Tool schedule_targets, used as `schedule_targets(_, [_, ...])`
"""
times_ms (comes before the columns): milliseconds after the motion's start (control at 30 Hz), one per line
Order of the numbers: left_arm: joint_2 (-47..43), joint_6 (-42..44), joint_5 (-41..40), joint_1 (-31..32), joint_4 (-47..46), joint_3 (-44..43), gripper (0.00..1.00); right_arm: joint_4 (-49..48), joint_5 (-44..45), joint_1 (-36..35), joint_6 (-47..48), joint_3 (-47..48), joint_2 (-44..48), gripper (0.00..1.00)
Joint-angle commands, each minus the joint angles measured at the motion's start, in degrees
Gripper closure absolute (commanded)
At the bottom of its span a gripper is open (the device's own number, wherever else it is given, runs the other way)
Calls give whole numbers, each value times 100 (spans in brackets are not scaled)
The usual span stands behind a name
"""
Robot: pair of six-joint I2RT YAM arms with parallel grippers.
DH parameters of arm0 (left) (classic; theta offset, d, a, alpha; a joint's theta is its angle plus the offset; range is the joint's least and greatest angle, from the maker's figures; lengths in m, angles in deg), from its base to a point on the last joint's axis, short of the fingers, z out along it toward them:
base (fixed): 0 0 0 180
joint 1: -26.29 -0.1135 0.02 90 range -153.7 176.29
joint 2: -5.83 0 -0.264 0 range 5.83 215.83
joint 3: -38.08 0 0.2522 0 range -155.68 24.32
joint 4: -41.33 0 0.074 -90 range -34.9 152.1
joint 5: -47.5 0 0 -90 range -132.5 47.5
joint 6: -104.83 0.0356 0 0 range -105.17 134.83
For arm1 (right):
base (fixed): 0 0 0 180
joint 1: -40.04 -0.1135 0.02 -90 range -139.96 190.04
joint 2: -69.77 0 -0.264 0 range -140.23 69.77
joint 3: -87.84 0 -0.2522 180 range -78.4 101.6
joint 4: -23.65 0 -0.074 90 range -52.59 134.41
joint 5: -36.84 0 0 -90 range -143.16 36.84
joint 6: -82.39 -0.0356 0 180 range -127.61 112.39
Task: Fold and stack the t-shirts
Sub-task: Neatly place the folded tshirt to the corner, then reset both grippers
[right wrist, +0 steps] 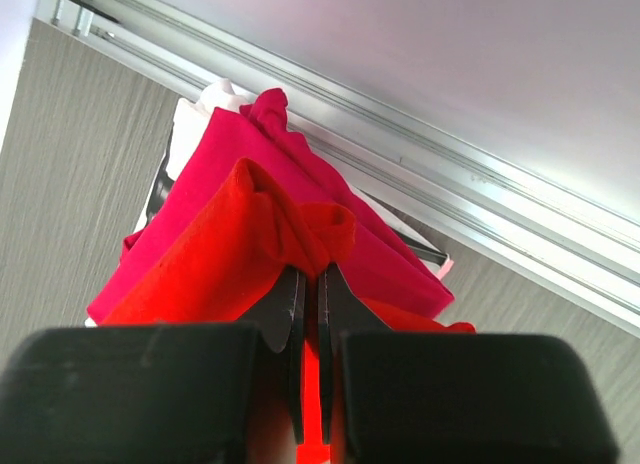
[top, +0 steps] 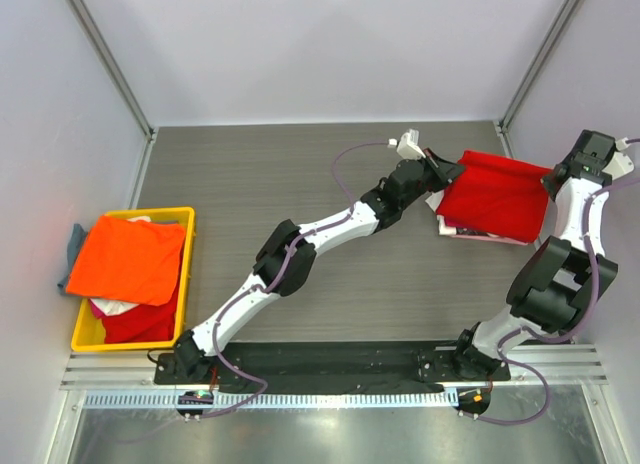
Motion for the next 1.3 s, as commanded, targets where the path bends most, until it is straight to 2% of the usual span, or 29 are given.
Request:
schedule_targets(0, [-134,-155,-295,-58,-543,-64,100,-389,159,38,-91,383,-176,99])
schedule_targets(267, [182,-444,-409,-190,-578,-187,100,-573,97,38,-170,594,-738,99])
schedule_targets(400, [314,-655,-742,-207,-815,-11,100,-617,-131,29,-161,866,-1124,99])
schedule_targets(700, [1131,-1025,-1182,-339,-675,-784,100,-696,-131,29,-153,1314,-1810,99])
schedule_targets(767, [1228,-1025,-1339,-348,-762,-837,85,-714,-254,20,-91,1507,-2021,99])
schedule_targets(800, [1254,-999,-1393,-357,-745,-881,75,-696,-280,20,-82,1587,-2109,96])
schedule_targets(833, [1281,-929,-1437,-357,-702,-1003,58,-679,-289,11,-65,1692,-2188,69])
schedule_targets(900, [1264,-727,-1437,-400,-657,-1057,48,-670,-150,-50,-4,1737,-2189,35])
schedule_targets(933, [1211,-648,-1420,-409,-649,-1031,43,-670,43,-68,32,1746,-2163,33])
schedule_targets(1033, [887,-366,-1262,-488,-657,-777,39,-609,298,-138,102,1781,-1988,32])
schedule_targets(1267, [-379,328,-752,-577,-816,498,41,-406,572,-252,392,1562,-1127,38])
